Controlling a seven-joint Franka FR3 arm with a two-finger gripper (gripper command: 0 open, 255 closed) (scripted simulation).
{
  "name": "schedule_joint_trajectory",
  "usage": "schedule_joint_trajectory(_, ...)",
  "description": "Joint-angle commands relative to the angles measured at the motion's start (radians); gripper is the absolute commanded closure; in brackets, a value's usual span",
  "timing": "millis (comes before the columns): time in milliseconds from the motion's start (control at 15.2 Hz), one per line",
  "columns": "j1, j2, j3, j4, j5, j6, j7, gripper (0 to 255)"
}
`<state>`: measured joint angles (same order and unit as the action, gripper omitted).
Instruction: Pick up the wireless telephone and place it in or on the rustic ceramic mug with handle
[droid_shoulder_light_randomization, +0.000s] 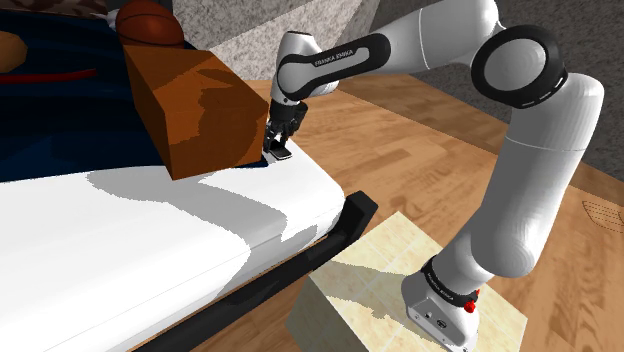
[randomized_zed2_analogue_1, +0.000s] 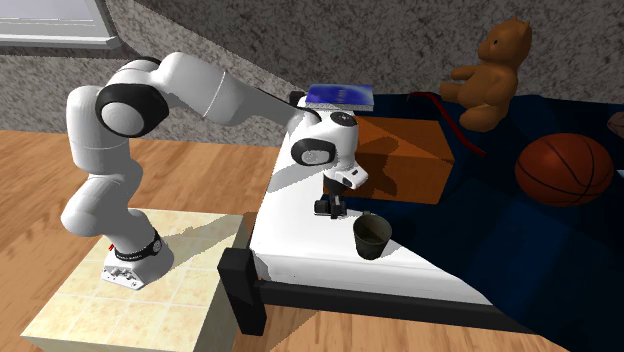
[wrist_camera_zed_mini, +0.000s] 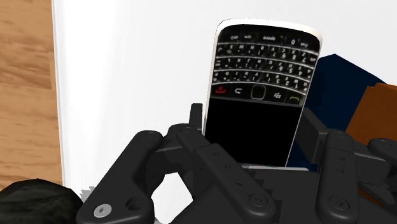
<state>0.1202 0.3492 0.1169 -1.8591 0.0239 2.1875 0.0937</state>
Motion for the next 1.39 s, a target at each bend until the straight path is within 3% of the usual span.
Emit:
schedule_joint_trajectory(0, 0.001, 0.001, 0.001, -0.001, 0.001, 0.000, 0.000, 255)
schedule_joint_trajectory(264, 0.000, 0.001, 0.001, -0.002, 0.001, 0.001, -0.001, 255)
schedule_joint_trajectory(1320, -0.003, -0.086, 0.004, 0.099, 0.008, -0.187, 0.003, 255)
